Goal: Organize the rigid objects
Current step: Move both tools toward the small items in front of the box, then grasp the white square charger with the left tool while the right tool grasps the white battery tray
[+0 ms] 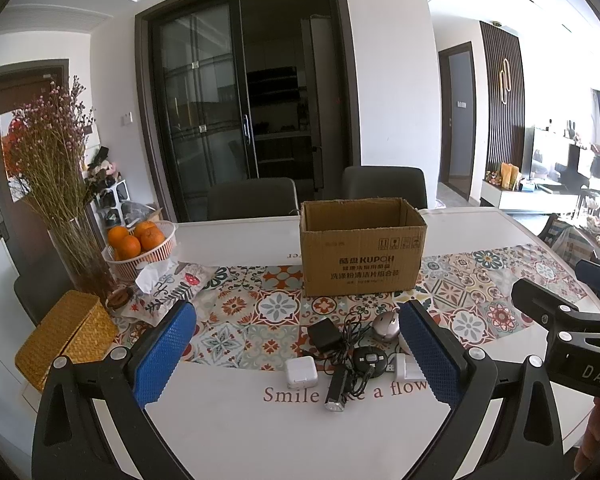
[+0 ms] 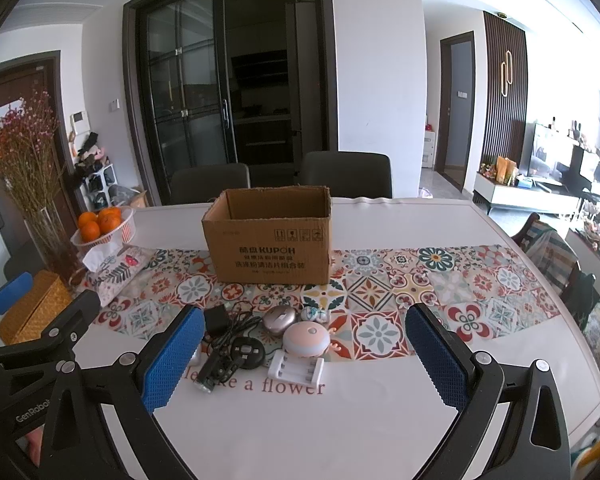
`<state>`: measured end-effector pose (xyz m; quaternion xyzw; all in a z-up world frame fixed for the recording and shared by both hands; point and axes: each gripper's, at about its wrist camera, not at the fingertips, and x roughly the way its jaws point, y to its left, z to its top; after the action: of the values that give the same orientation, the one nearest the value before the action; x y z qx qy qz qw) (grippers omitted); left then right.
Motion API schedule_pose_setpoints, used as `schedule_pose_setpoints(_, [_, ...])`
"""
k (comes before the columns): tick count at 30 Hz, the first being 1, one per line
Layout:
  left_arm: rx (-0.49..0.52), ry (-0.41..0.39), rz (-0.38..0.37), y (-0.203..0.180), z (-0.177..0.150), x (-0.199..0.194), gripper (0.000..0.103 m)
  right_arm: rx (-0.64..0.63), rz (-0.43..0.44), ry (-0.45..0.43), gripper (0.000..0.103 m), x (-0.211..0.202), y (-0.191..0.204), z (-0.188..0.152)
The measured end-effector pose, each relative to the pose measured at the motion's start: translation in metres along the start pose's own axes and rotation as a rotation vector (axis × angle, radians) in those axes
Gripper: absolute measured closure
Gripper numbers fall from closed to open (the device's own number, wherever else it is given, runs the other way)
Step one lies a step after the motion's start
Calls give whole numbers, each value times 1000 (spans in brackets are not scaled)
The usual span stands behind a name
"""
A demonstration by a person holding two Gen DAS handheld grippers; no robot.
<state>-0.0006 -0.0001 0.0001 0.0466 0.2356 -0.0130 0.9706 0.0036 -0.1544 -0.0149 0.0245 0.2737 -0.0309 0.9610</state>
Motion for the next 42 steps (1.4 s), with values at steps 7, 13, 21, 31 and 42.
schedule_pose_setpoints(7, [3, 32, 4, -5, -10, 8, 0, 4, -1, 16, 1, 6, 0, -3])
schedule_pose_setpoints(13, [-9, 100, 3, 2, -17, 24, 0, 3, -3, 67, 1, 23, 10, -16])
schedule_pose_setpoints(21, [-35, 159, 17, 13, -25, 49, 0, 12, 3, 130, 1, 44, 15, -21])
schedule_pose_setpoints(31, [-59, 240, 3, 19, -37, 88, 0, 54, -21, 205, 1, 82, 18, -34])
schedule_pose_setpoints(42, [-91, 392, -30, 22, -60, 142, 4, 105, -42, 321, 1, 129, 19, -54])
